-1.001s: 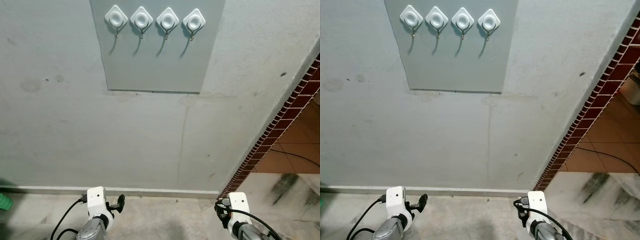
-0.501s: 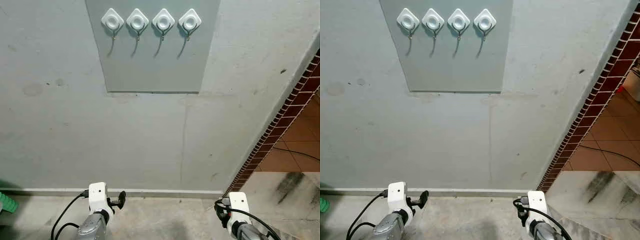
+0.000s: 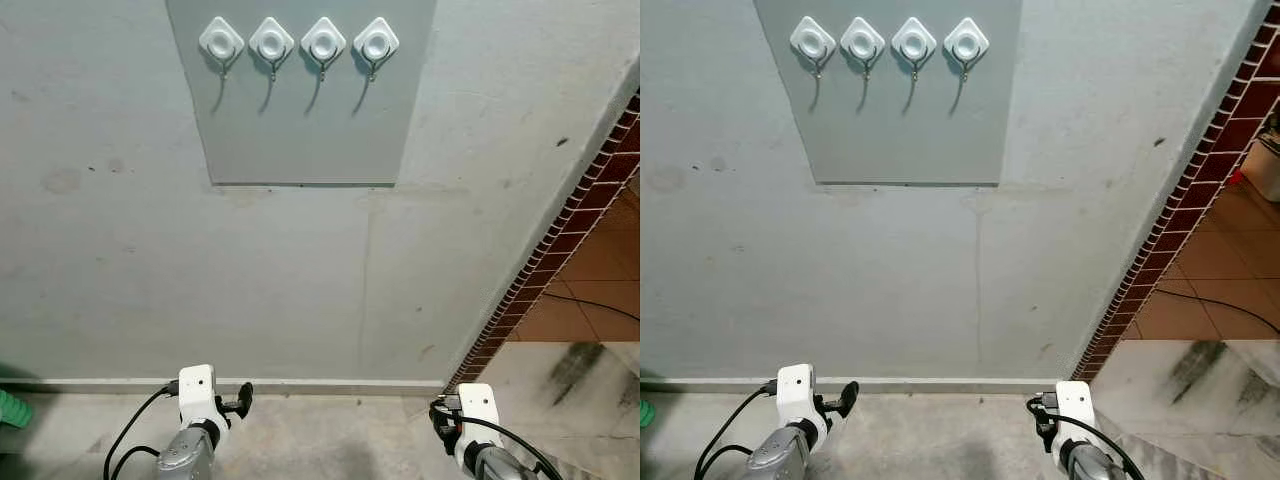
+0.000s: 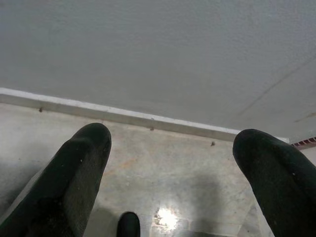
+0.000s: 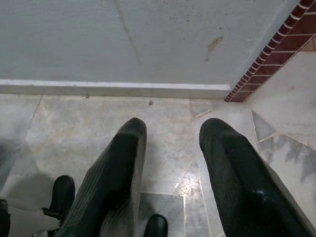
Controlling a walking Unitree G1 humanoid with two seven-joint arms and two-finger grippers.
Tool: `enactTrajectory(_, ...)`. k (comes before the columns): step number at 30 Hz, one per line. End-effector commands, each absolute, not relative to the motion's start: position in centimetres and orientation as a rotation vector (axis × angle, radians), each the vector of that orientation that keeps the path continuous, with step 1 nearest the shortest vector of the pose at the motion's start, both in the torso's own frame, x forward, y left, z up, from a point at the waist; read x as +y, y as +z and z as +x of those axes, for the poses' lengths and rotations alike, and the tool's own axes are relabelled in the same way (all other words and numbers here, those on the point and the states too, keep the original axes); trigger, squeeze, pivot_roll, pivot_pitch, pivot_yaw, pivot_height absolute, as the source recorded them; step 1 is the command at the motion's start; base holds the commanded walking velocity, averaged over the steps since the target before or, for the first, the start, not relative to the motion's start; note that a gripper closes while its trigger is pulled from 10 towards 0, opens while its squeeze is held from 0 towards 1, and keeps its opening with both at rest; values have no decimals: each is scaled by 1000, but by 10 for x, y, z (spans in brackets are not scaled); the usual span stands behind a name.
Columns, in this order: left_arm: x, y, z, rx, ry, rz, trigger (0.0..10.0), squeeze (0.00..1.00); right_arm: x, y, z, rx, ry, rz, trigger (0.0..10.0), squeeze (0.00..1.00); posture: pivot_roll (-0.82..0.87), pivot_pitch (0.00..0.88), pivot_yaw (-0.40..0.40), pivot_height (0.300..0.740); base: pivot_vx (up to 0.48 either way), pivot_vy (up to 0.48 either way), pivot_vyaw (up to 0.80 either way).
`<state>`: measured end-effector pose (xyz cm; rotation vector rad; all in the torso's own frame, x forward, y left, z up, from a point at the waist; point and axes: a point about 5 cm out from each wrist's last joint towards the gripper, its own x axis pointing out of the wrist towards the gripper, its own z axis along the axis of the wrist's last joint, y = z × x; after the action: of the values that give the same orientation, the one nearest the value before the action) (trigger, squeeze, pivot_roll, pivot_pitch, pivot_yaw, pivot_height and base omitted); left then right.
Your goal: Hang keys on a hook
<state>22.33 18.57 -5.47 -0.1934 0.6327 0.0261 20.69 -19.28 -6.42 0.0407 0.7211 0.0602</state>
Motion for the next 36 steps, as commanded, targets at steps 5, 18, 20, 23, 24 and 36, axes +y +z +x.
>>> enactTrajectory(5, 185, -42, 244, 595, 31, -197, 10000, 0, -183, -56, 224, 687, 84, 43, 10000, 0, -10, 0, -20, 721, 0, 0, 0)
enactTrajectory(18, 176, -43, 244, 610, -30, -174, 10000, 0, -183, -50, 234, 663, 92, 22, 10000, 0, -38, 0, 31, 721, 0, 0, 0)
enactTrajectory(20, 175, -44, 243, 608, -31, -181, 10000, 0, -184, -51, 231, 665, 93, 21, 10000, 0, -32, 0, 26, 721, 0, 0, 0)
enactTrajectory(23, 174, -44, 241, 596, -34, -190, 10000, 0, -186, -54, 226, 671, 94, 17, 10000, 0, -29, 0, 20, 721, 0, 0, 0)
enactTrajectory(24, 172, -44, 241, 584, -42, -196, 10000, 0, -187, -54, 224, 669, 95, 18, 10000, 0, -25, 0, 12, 721, 0, 0, 0)
enactTrajectory(36, 170, -42, 238, 518, -52, -221, 10000, 0, -184, -49, 227, 584, 109, 52, 10000, 0, -24, 0, 7, 721, 0, 0, 467)
